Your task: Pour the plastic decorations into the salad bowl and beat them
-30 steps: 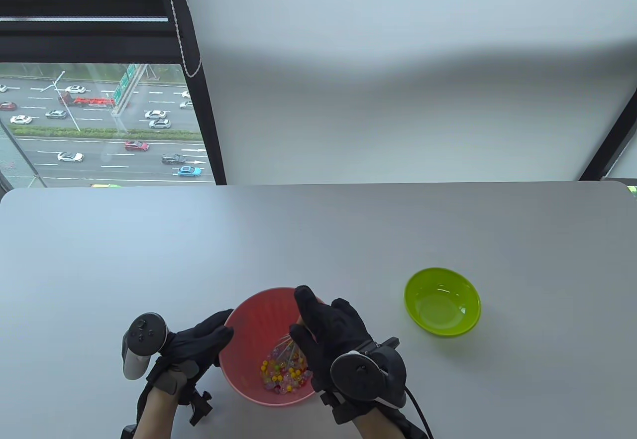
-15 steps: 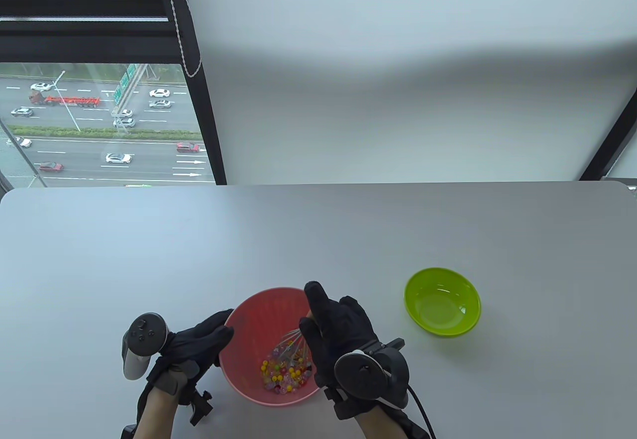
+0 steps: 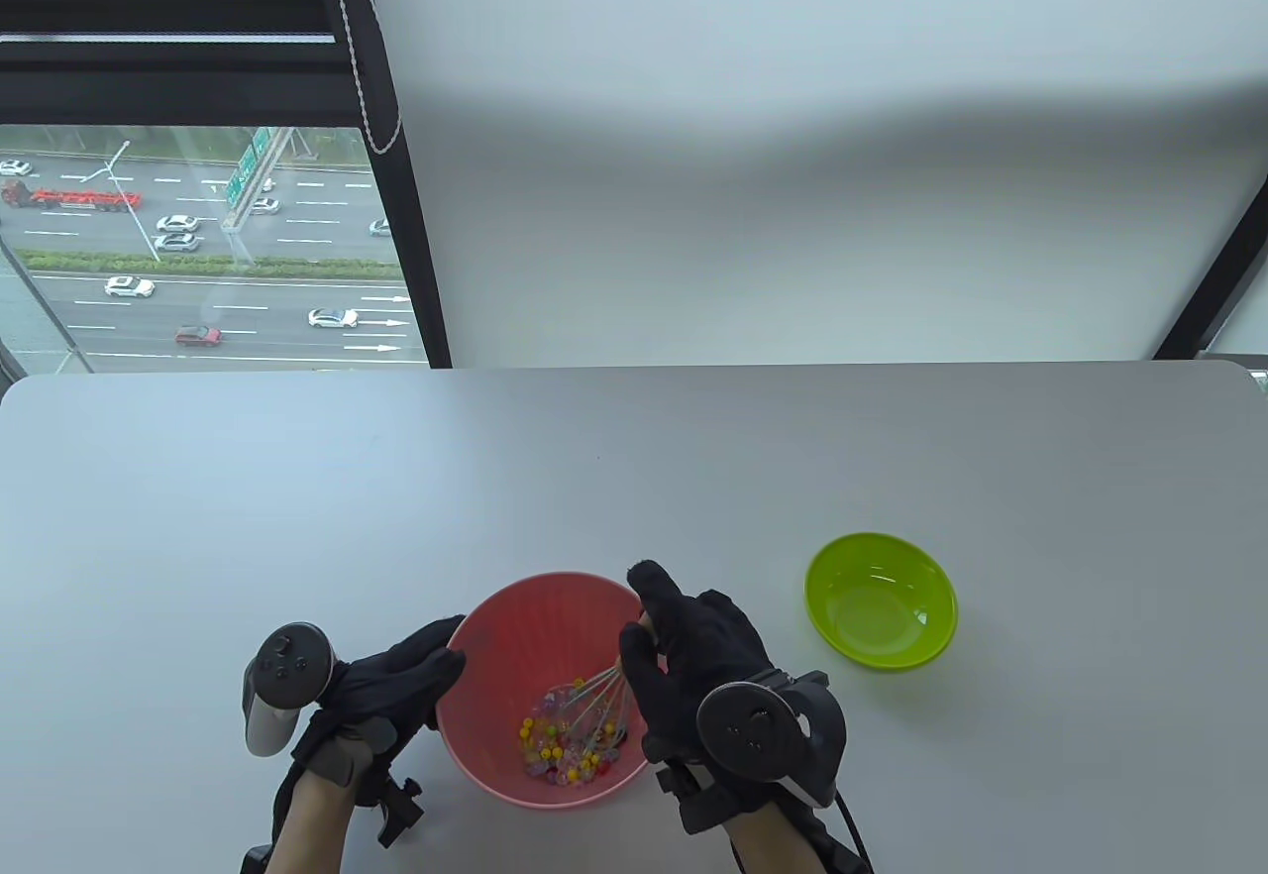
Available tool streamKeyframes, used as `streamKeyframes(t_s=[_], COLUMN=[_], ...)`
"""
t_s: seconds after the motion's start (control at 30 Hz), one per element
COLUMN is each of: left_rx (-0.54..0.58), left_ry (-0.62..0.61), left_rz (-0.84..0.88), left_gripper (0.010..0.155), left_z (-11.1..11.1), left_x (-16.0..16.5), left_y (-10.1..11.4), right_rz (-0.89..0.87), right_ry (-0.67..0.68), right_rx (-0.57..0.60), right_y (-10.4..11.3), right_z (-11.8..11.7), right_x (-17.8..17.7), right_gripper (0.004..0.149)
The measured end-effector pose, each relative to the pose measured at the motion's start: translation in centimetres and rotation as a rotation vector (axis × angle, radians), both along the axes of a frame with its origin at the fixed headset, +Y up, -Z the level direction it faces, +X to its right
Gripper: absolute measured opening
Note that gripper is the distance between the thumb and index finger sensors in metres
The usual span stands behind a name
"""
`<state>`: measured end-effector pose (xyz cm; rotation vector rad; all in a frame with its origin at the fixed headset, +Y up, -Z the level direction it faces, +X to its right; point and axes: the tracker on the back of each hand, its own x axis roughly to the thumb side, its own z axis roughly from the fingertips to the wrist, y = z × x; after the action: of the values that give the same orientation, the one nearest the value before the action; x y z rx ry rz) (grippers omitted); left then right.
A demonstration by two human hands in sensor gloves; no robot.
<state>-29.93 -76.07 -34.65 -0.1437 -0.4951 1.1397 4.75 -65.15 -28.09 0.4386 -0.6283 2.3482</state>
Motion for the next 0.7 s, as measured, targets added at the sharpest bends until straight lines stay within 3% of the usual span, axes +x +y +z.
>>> streamKeyframes(t_s=[0.7], left_rx=[-0.003], left_ry=[0.000], left_rz=[0.006], left_gripper=[0.077], left_z=[0.0], left_x=[0.0], left_y=[0.0], right_rz=[-0.045], right_ry=[0.100], right_rx=[-0.054], right_y=[-0.6], right_z=[-0.2], right_x=[-1.0], right_gripper=[0.055])
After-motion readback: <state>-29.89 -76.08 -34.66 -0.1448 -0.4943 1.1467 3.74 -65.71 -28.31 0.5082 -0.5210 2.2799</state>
